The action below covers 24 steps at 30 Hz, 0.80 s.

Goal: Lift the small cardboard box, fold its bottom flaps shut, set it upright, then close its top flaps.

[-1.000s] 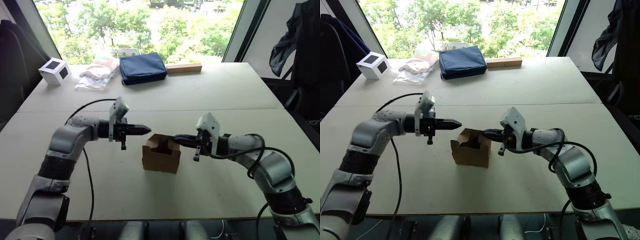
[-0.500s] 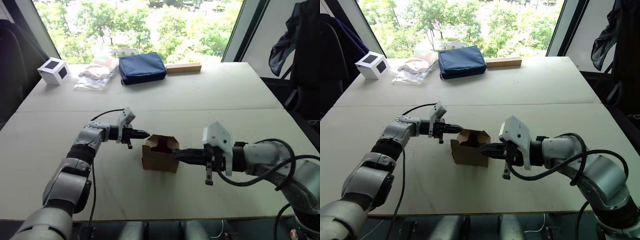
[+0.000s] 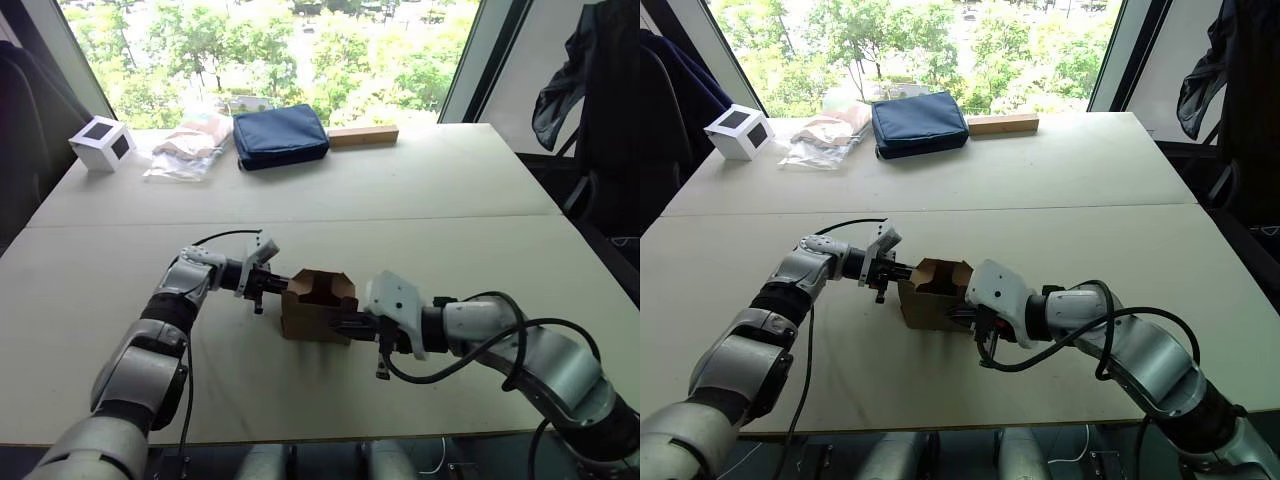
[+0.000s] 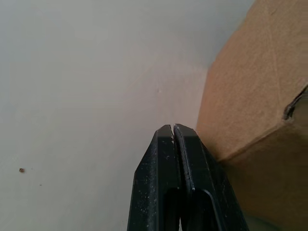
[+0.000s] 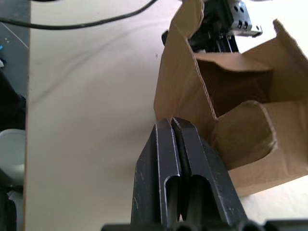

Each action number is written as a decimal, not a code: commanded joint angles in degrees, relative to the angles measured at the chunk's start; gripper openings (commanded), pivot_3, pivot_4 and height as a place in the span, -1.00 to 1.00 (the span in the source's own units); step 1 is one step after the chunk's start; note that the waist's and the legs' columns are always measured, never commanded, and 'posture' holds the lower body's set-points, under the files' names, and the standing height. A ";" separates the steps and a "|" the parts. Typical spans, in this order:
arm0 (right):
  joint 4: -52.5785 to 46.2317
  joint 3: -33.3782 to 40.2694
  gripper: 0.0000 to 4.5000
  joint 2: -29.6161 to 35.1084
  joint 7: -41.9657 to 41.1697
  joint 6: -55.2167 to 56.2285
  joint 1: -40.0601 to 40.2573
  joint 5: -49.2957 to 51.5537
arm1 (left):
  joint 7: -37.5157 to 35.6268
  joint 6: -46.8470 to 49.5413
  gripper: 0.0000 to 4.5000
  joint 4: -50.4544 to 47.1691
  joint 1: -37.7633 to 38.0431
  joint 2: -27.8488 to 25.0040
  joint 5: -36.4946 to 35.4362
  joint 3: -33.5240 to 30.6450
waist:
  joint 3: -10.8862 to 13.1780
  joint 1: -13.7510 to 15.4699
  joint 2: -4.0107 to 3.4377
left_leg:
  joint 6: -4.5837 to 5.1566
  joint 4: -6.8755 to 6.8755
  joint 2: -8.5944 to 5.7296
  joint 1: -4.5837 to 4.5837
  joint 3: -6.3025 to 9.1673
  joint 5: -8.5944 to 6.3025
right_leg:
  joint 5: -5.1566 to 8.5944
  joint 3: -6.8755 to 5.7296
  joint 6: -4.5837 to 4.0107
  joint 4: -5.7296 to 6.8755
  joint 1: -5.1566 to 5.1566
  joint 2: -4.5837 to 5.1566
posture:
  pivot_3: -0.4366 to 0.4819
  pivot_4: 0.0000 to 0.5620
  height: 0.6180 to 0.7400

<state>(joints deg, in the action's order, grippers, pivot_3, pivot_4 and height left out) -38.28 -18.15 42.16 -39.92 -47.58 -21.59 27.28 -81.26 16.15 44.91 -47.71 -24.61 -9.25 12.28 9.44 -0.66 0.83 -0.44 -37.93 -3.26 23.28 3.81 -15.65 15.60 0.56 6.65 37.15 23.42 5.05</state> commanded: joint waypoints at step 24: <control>4.80 2.27 -1.00 -2.73 -5.26 3.71 -3.14 -2.66 | 4.05 4.02 -0.98 -10.76 4.14 -0.39 -1.44 -1.79 | 0.00 0.06 0.00 | 0.00 -0.02 -0.01 0.00 0.03 0.00 | 0.00 0.00 0.00 0.01 -0.01 0.01 | -0.05 -0.47 1.00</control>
<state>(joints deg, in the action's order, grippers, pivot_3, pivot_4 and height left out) -33.58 -15.49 39.18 -44.76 -45.47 -23.88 25.88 -77.19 20.45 35.89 -42.81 -24.85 -9.74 11.96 9.43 -0.61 0.83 -0.45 -37.95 -3.27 23.28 3.84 -15.65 15.60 0.56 6.64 37.16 23.41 5.05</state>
